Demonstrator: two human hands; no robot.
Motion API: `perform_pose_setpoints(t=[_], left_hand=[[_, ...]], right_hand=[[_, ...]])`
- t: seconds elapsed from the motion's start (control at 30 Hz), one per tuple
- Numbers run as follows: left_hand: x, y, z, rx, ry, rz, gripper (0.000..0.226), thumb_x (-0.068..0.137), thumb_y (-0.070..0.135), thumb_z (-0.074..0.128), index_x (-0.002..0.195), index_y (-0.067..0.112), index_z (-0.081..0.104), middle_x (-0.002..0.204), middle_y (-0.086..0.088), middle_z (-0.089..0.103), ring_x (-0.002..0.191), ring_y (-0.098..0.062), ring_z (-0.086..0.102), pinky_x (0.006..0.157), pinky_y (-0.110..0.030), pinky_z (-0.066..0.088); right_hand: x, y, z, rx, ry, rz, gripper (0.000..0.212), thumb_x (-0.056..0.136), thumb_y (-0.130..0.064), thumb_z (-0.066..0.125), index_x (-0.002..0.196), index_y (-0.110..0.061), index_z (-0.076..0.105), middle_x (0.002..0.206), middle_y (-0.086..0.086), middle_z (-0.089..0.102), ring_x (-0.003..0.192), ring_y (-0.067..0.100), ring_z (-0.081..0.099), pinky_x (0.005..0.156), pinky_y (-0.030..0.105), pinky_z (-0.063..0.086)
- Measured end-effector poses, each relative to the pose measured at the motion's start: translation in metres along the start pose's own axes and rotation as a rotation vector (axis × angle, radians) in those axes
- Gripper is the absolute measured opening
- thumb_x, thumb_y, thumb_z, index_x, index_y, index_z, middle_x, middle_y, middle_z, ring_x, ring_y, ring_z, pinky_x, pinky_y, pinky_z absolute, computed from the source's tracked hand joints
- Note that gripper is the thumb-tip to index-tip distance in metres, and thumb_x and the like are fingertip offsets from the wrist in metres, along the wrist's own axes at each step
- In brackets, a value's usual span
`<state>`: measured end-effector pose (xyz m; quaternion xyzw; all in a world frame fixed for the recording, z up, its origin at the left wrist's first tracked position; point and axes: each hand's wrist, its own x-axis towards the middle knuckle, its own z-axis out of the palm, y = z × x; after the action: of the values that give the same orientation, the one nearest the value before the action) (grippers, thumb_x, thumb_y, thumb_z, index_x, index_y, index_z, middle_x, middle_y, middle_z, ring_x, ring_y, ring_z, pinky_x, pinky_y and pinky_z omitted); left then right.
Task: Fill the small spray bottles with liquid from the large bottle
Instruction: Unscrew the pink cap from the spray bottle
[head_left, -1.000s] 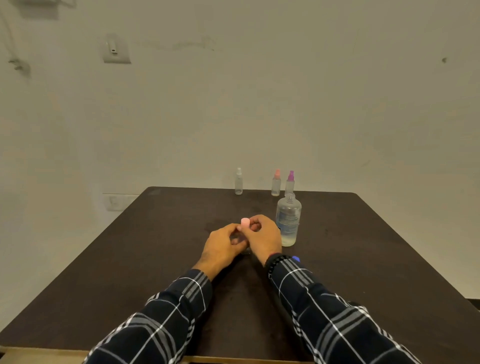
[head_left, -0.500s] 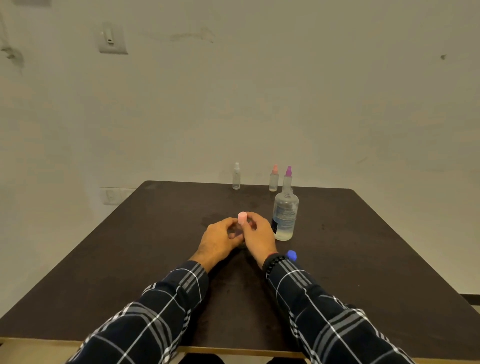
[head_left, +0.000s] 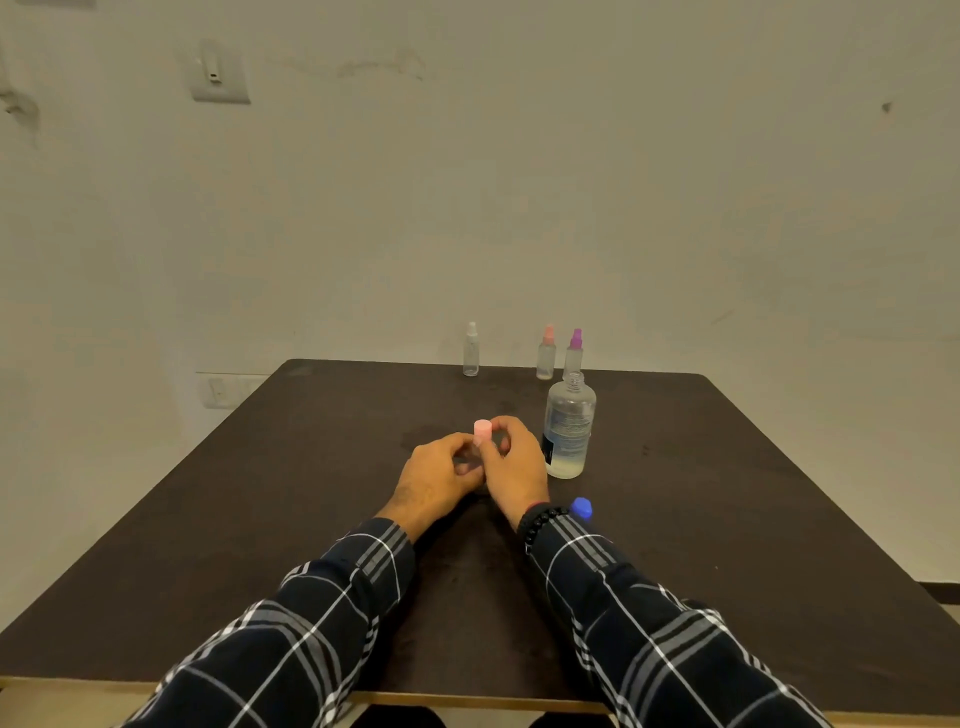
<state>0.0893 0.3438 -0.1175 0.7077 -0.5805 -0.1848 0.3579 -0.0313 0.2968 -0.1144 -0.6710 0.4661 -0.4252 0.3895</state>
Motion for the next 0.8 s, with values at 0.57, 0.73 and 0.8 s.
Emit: perform_pose_setpoints(t=[0.57, 0.73, 0.8], left_hand=[[-0.0016, 0.0018, 0.0001, 0.014, -0.004, -0.01, 0.038, 0.09, 0.037, 0.071, 0.126, 0.031, 0.059, 0.105, 0.018, 0.063, 0.09, 0.003, 0.059, 0.082, -0.019, 0.045], [0.0003, 0.0014, 0.0, 0.031, -0.008, -0.005, 0.042, 0.09, 0.037, 0.071, 0.129, 0.03, 0.058, 0.103, 0.019, 0.062, 0.093, 0.002, 0.06, 0.084, -0.019, 0.046], [-0.0002, 0.0015, -0.0001, 0.032, -0.009, -0.005, 0.043, 0.09, 0.036, 0.071, 0.13, 0.031, 0.058, 0.103, 0.02, 0.061, 0.092, 0.003, 0.059, 0.085, -0.019, 0.046]], right_hand=[[-0.0006, -0.0042, -0.0043, 0.055, -0.019, 0.057, 0.028, 0.089, -0.032, 0.073, 0.109, -0.02, 0.058, 0.089, -0.004, 0.061, 0.083, 0.011, 0.061, 0.073, 0.025, 0.052], [-0.002, -0.0042, -0.0084, 0.088, -0.069, 0.024, 0.021, 0.099, -0.025, 0.06, 0.12, -0.024, 0.063, 0.103, -0.005, 0.064, 0.098, 0.01, 0.063, 0.088, 0.029, 0.055], [-0.0025, -0.0046, -0.0097, 0.124, -0.101, 0.016, 0.023, 0.101, -0.023, 0.058, 0.124, -0.024, 0.062, 0.111, -0.008, 0.064, 0.103, 0.007, 0.062, 0.091, 0.026, 0.052]])
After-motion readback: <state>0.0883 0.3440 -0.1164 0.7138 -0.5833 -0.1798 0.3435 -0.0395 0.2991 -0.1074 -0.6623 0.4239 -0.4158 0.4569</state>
